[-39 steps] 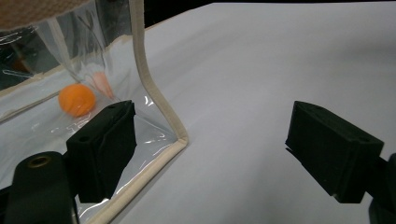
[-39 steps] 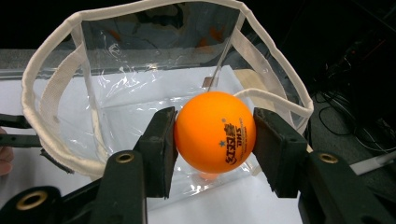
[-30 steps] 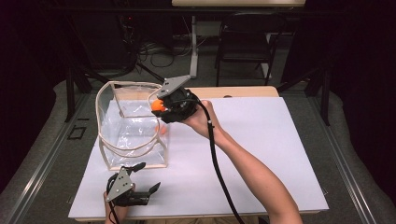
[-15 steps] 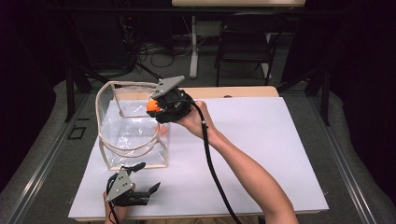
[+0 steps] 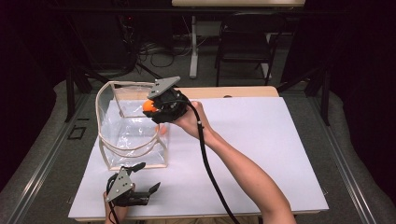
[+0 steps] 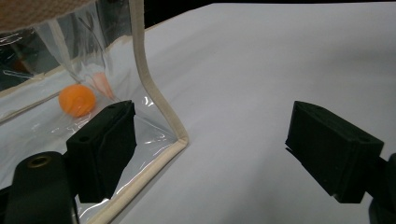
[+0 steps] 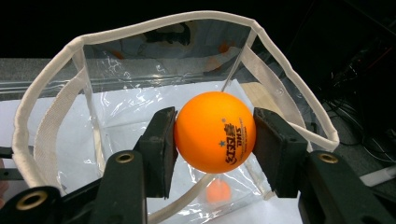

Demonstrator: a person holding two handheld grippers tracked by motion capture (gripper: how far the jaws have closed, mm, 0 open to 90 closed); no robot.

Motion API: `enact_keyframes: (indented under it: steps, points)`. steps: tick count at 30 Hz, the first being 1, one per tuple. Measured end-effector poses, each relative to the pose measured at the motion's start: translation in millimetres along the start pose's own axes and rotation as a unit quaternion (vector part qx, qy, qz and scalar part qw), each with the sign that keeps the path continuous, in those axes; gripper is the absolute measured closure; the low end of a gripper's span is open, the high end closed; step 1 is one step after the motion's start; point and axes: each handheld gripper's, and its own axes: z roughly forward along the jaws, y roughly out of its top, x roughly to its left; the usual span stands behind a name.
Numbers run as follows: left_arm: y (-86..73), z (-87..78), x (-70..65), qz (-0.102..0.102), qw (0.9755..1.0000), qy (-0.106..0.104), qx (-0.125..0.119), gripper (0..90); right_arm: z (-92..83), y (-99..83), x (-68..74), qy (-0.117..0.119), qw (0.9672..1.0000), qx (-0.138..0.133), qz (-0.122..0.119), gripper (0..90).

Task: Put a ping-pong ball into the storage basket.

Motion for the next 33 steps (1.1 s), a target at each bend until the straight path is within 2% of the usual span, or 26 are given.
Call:
enact_keyframes:
  steps: [17, 33]
  points:
    - [-0.2, -0.5, 0.6, 0.000, 1.0000, 0.000, -0.001, 15.7, 10.2, 5.0, 7.9, 0.008, 0.9999, 0.004, -0.011, 51.0]
    - [-0.4, -0.9, 0.6, -0.001, 1.0000, 0.000, -0.001, 15.7, 20.0, 7.7, 12.6, 0.019, 0.9998, 0.004, -0.010, 51.0]
